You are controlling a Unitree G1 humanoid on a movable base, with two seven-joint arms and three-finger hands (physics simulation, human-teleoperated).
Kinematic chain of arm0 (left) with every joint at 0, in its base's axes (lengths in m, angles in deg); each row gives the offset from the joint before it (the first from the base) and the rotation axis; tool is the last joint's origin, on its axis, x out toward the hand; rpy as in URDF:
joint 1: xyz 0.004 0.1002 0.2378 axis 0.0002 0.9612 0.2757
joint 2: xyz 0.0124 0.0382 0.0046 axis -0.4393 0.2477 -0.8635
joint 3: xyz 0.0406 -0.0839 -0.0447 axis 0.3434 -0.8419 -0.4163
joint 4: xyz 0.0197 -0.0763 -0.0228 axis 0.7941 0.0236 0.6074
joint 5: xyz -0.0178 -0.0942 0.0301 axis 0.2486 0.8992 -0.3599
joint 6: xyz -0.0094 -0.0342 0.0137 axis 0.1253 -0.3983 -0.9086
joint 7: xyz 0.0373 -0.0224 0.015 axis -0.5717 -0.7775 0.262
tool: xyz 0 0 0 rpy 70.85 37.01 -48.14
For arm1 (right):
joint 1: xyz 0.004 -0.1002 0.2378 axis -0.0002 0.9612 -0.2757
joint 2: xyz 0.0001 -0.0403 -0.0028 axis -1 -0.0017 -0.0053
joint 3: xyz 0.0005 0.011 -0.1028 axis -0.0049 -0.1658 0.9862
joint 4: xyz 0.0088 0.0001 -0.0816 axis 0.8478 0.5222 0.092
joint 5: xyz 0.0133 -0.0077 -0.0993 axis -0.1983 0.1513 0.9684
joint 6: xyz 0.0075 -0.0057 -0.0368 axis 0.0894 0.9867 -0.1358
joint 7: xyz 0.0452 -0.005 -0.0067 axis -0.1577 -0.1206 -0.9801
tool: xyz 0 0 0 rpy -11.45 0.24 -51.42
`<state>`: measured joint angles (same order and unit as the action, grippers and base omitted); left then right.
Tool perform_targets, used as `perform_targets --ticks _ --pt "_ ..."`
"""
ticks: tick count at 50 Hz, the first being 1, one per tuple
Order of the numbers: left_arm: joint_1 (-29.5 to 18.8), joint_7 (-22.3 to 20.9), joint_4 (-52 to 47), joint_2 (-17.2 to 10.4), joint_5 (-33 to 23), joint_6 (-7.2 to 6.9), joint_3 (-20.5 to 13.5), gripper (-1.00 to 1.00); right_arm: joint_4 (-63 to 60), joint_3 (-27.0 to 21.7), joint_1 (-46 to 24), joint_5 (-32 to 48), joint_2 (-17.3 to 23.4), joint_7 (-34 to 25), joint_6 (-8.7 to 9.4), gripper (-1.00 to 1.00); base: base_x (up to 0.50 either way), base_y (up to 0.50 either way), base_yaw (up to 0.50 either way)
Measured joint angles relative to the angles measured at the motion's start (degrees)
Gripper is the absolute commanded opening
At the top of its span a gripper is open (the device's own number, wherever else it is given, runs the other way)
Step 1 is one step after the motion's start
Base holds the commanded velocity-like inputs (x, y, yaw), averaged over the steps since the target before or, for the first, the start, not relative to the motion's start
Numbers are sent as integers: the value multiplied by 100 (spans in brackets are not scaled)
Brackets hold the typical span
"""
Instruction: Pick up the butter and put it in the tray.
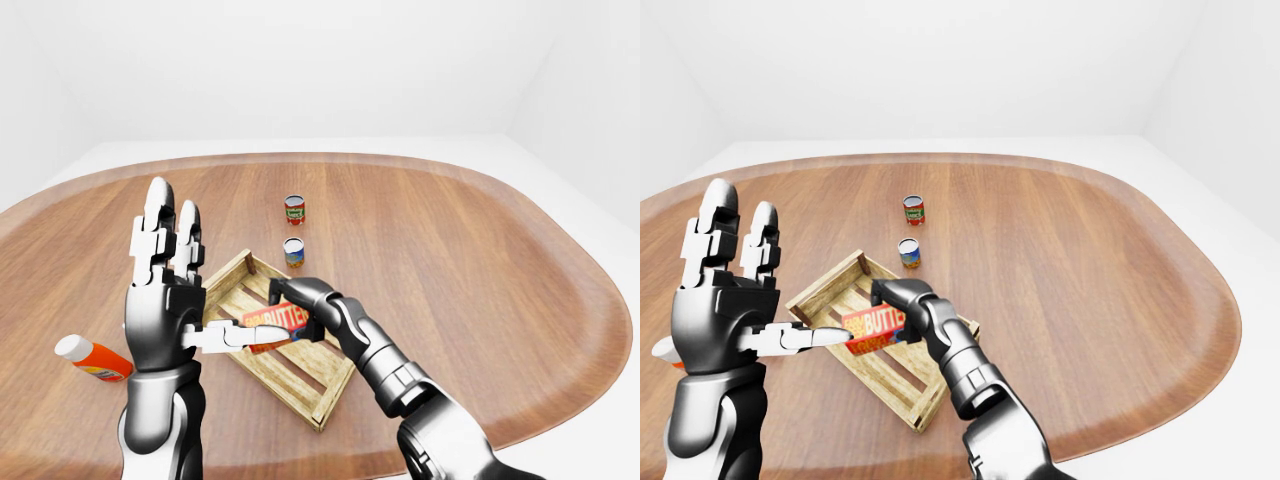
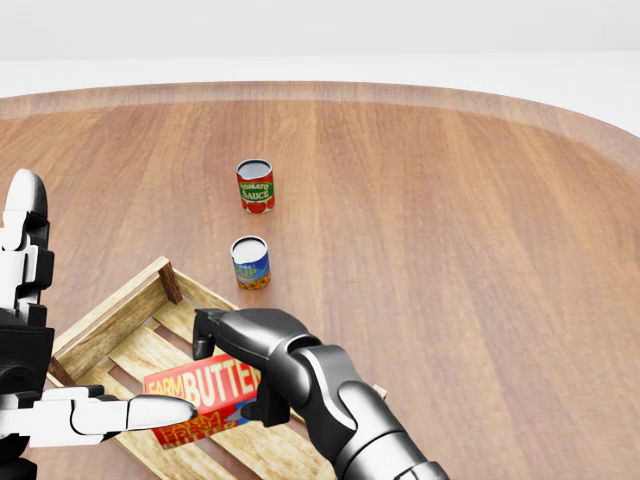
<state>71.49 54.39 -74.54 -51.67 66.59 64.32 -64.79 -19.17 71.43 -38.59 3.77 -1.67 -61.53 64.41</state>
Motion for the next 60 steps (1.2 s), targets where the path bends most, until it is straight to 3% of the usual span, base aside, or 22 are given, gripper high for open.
perform_targets --ticks 34,56,57,58,60 --pt "14 -3 -3 1 -7 0 19 100 1445 -8 -289 -19 -32 800 0 -100 0 0 0" --pt "18 -10 -6 1 -9 0 18 100 1745 -27 -386 -82 -37 1011 0 -100 0 0 0" --pt "18 -10 -6 1 -8 0 18 100 1752 -28 -387 -85 -37 1016 0 -11 0 0 0" --pt "18 -10 -5 1 -8 0 18 100 1750 -39 -388 -92 -37 1022 0 100 0 0 0" --pt "18 -10 -4 2 -9 0 19 100 1732 -71 -392 -128 -40 1027 0 100 0 0 0"
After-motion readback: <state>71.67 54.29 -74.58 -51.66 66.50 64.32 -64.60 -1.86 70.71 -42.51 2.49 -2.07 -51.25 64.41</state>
